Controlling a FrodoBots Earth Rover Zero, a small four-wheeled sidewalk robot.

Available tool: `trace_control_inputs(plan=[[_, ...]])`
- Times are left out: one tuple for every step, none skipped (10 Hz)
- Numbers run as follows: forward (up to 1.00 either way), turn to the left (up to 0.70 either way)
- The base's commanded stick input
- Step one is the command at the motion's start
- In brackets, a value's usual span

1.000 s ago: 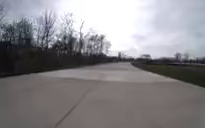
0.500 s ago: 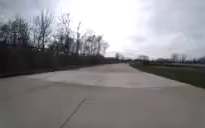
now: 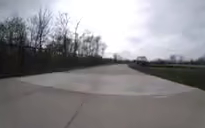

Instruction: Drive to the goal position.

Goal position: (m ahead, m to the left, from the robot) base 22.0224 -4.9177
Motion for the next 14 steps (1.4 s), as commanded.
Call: trace_control_inputs(plan=[[1.0,-0.02],[1.0,-0.11],[1.0,-0.16],[1.0,-0.18],[1.0,0.0],[1.0,0.0],[1.0,-0.02],[1.0,-0.18],[1.0,-0.35],[1.0,-0.39],[1.0,-0.23],[1.0,-0.02],[1.0,0.0],[1.0,0.0]])
